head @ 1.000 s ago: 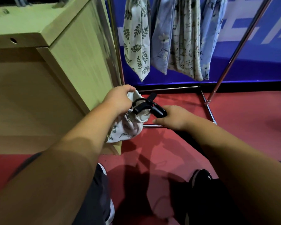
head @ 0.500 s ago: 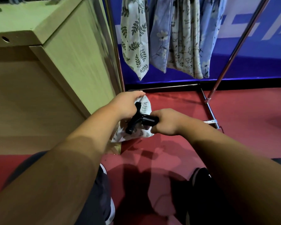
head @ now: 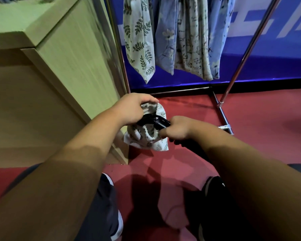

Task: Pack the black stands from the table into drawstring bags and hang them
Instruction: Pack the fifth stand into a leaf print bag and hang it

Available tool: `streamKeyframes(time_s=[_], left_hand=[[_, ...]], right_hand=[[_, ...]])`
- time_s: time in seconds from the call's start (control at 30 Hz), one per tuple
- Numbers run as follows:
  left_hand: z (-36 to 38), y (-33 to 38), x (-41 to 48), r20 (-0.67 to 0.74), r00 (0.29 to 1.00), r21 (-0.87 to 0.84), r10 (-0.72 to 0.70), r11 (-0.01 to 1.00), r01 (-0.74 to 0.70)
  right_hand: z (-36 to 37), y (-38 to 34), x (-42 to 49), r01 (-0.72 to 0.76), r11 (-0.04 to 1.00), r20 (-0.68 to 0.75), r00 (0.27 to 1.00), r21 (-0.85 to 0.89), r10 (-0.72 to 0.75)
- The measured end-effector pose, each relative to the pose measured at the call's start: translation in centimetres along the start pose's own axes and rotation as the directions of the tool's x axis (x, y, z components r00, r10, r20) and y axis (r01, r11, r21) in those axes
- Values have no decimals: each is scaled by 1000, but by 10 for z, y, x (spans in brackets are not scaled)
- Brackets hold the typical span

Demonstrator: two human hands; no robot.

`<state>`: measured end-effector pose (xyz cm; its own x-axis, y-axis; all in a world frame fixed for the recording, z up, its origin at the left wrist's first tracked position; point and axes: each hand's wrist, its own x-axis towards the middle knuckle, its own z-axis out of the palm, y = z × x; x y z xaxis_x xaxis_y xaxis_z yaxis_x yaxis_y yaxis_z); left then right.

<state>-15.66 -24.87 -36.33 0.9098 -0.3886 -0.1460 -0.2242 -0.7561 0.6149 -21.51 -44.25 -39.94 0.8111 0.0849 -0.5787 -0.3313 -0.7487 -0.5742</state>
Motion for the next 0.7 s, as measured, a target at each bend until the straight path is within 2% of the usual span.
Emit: streamKeyframes(time_s=[0.2,0.37,0.5,0.57,0.7], left_hand=[[7,6,-6,90,996,50,27,998,-31],[10,7,-7,117,992,19,50,998,-53],[17,14,-12,248,964,27,96,994,-106],[17,13,-12,244,965,7,93,995,-97],[10,11,-11,224,969,-111,109,990,-85]], right_hand=[[10,6,4,-136,944,138,986,302,98],[17,0,3,-165,924,223,971,346,90],[23,-6,7,-170,866,276,960,471,38],[23,-9,13,-144,769,271,962,623,-40],[15,-16,22,-109,491,183,977,864,-105]])
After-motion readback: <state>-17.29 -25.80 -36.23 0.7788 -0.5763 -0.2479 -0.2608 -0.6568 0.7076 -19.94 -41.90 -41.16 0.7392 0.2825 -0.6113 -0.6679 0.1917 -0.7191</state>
